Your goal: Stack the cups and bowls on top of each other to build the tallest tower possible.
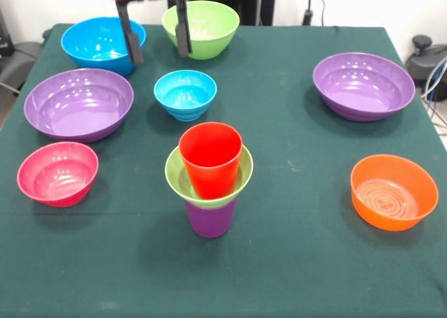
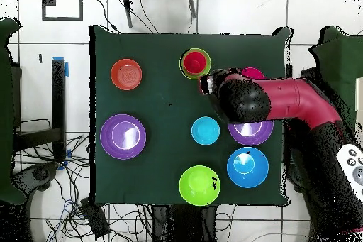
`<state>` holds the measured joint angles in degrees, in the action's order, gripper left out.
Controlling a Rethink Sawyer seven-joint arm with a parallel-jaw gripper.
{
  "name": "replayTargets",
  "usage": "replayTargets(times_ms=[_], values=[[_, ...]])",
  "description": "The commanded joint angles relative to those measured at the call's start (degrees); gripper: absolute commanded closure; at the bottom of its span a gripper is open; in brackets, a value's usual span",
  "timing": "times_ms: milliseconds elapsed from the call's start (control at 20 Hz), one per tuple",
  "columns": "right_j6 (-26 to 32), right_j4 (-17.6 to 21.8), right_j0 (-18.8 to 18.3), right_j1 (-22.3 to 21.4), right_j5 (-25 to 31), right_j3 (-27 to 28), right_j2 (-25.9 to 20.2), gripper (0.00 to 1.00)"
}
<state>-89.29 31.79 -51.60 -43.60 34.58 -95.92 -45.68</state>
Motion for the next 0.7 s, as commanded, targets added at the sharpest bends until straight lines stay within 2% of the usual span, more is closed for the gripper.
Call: replayTargets(times_ms=[50,450,700], values=[[9.7,9.3,-1.0,9.5,-5.6,-4.6,1.2,0.0],[5.4,14.4,-3.1,10.5,-11.8,-8.0,3.0,0.0],[6.3,15.9,-4.8,11.9,-11.6,-8.4,2.3,0.0]])
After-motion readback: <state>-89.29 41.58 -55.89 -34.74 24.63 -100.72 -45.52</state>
